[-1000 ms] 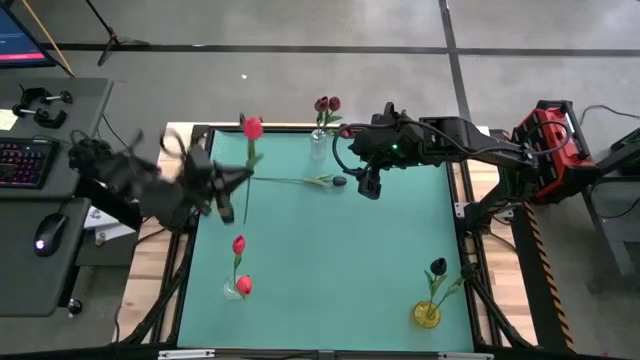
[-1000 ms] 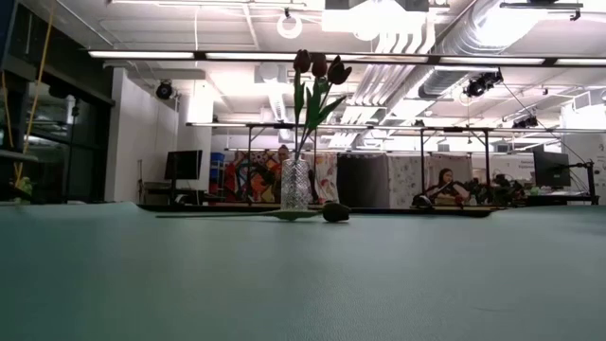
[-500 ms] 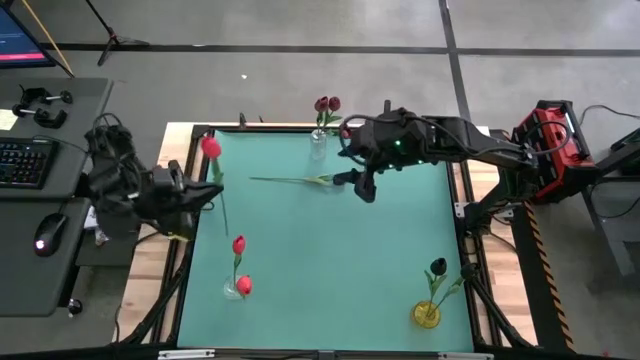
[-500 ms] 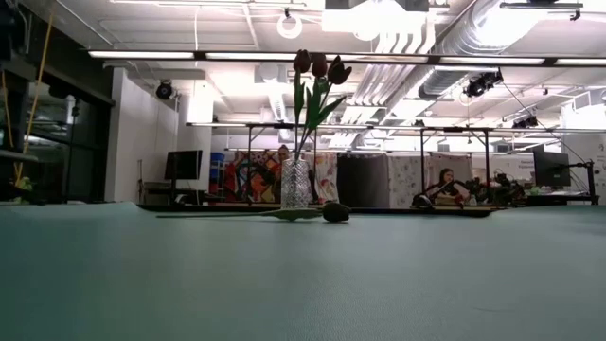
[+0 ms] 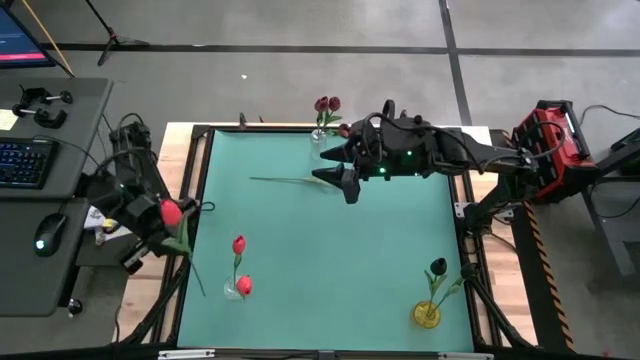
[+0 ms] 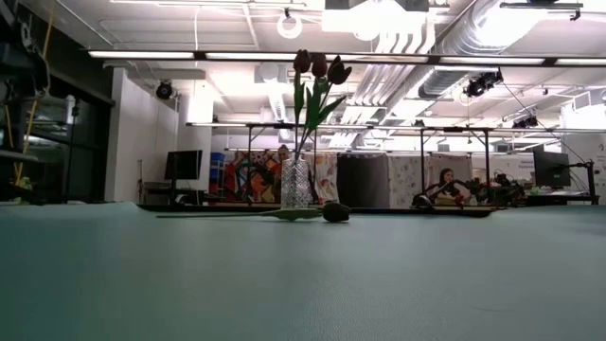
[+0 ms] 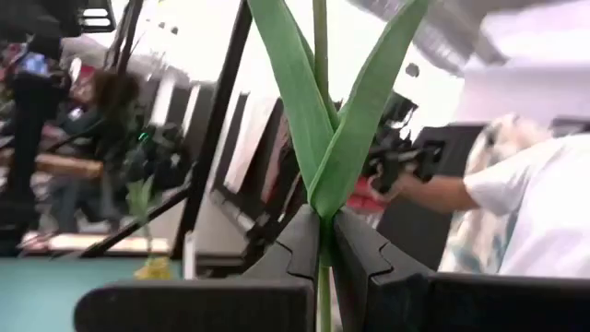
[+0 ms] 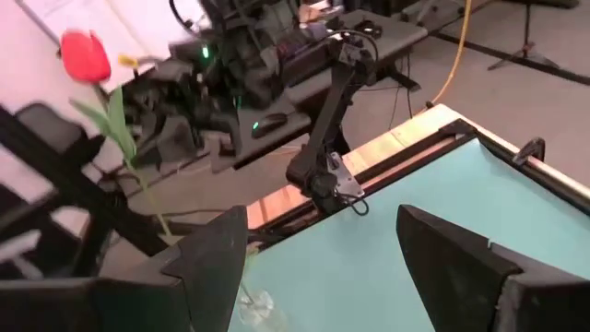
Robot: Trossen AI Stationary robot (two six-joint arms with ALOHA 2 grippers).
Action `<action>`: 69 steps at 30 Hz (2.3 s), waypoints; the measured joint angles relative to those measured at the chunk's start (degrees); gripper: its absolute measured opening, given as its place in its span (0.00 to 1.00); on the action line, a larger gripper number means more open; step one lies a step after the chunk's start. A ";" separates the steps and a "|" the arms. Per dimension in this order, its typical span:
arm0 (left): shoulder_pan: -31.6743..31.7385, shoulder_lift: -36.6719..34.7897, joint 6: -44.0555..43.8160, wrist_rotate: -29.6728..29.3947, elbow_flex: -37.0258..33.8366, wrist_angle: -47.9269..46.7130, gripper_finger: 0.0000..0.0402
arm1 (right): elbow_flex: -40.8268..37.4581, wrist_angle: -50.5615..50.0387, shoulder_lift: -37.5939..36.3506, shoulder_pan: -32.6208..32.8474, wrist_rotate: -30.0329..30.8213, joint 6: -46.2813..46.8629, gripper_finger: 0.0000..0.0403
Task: Sort flowers into vase by color
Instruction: Put the pink flower into the bottom transparent vase, then put the black flower into the yellow vase
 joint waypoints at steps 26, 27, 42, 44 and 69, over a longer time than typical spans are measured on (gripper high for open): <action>-0.61 -12.83 8.50 -6.00 -29.32 25.30 0.00 | 0.00 0.00 1.91 1.76 1.97 4.55 0.66; -0.63 -13.07 8.25 -6.45 -29.92 25.23 0.00 | 0.00 0.00 1.91 1.76 1.95 4.53 0.66; -0.63 -13.83 5.06 -12.30 -35.61 24.18 0.00 | -0.04 -0.04 1.91 1.76 1.95 4.40 0.66; -0.65 -13.80 3.03 -12.23 -35.67 22.30 0.01 | -0.04 -0.04 1.91 1.76 1.95 4.14 0.66; -0.65 -13.82 -5.14 -10.78 -35.67 25.81 0.62 | -0.04 -0.24 1.91 1.74 1.93 3.33 0.66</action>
